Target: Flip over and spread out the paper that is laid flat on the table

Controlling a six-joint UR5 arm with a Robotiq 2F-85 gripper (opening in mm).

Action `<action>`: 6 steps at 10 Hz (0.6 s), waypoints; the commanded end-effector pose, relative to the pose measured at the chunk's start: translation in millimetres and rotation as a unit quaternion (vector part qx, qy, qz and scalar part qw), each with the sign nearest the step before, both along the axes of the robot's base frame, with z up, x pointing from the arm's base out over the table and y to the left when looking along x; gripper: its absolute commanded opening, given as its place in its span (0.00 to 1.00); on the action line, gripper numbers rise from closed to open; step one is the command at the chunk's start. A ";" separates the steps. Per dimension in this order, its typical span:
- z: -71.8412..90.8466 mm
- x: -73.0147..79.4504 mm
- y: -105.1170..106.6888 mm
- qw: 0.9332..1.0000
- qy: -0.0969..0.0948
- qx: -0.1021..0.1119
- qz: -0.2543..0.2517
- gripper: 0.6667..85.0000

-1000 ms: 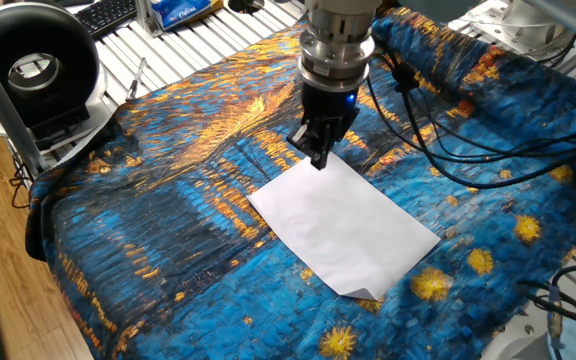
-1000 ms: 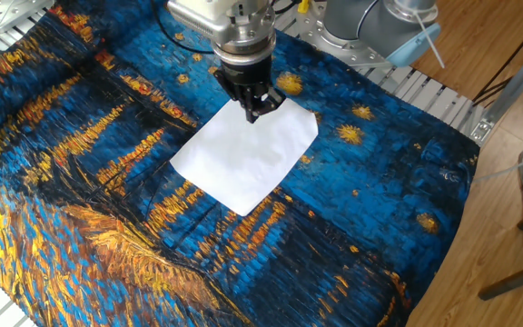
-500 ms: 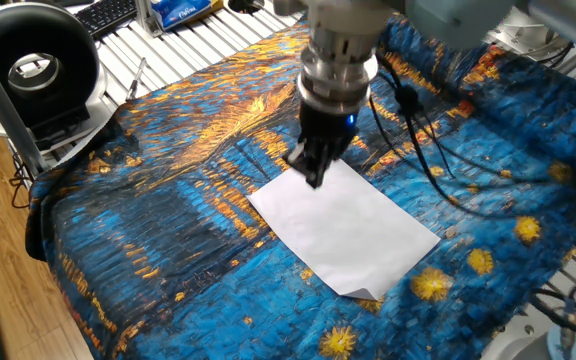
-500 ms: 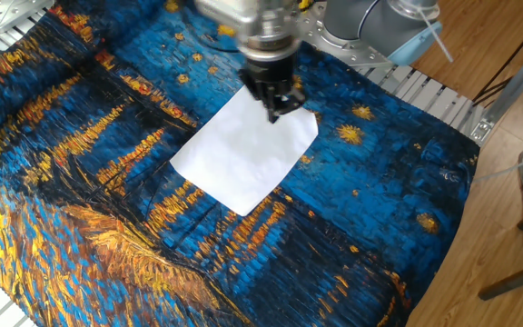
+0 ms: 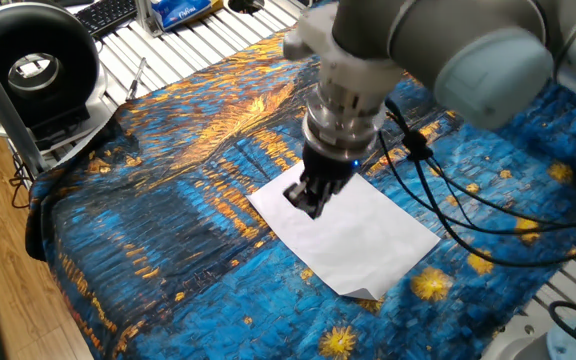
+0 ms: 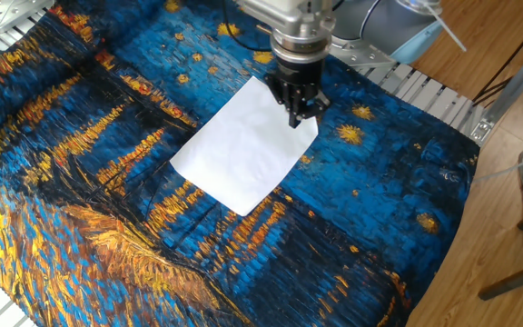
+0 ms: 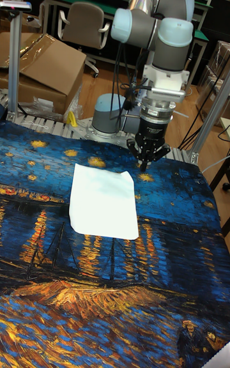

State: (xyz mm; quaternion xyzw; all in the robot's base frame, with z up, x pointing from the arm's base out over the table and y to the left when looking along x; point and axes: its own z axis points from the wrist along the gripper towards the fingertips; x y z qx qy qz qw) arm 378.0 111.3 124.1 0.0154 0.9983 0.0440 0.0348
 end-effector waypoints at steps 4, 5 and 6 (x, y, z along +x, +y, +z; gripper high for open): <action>-3.1 -55.0 3.3 0.996 0.090 0.003 0.024 0.00; -2.6 -61.3 0.5 0.994 0.103 -0.003 0.026 0.00; -2.5 -63.3 -2.7 0.994 0.107 -0.009 0.025 0.00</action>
